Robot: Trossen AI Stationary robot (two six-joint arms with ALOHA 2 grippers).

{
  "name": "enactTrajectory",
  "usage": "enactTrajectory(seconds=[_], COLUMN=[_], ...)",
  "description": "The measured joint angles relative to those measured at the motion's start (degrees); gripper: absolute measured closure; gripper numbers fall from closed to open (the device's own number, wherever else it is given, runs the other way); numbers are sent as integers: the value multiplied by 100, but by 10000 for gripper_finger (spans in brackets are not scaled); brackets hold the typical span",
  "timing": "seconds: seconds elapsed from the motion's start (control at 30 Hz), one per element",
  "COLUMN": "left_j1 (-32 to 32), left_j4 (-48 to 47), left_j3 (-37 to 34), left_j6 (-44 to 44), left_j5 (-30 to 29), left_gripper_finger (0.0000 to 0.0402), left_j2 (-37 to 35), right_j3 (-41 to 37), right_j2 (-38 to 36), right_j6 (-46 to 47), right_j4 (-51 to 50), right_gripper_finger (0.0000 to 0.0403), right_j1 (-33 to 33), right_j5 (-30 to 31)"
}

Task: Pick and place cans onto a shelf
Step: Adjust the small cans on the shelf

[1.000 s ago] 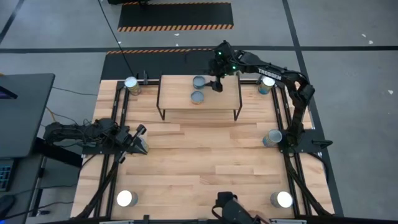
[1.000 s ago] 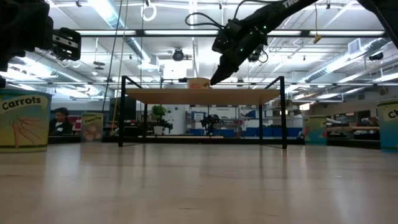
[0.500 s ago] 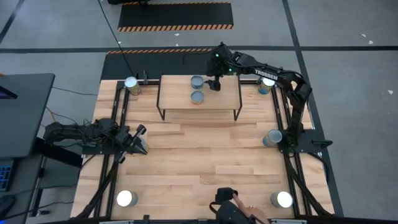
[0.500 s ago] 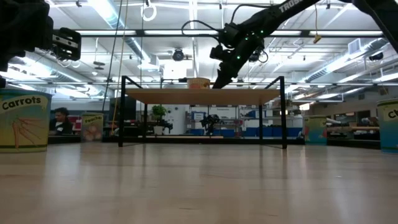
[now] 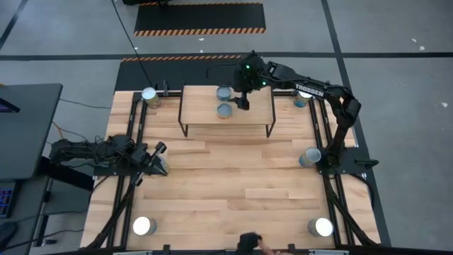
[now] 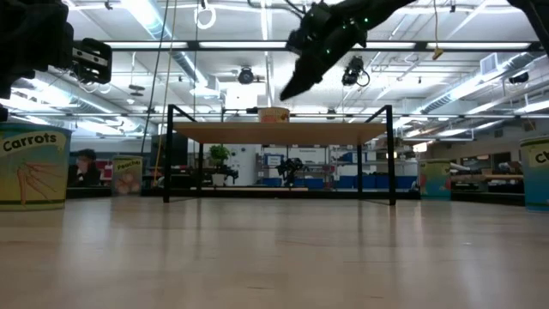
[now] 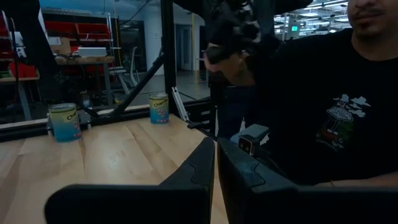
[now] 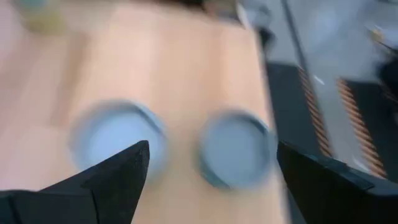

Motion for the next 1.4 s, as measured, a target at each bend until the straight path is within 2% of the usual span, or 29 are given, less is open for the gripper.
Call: enactTrajectory(seconds=[0.1,0.17,0.63,1.4], left_j1=[0,1,1,2], left_j4=[0,1,0,0], left_j3=[0,2,2,1], left_j6=[0,2,0,0], left_j5=[0,-2,-2,-1], left_gripper_finger=[374,374,374,374], left_j2=[0,0,0,0], right_j3=[2,2,-6,-208], right_j2=[115,260,503,505], right_j6=[314,389,539,608], right_j4=[170,163,354,54], right_gripper_finger=[42,41,10,16], right_j1=[61,78,11,-48], right_j5=[-689,-794,-276,-89])
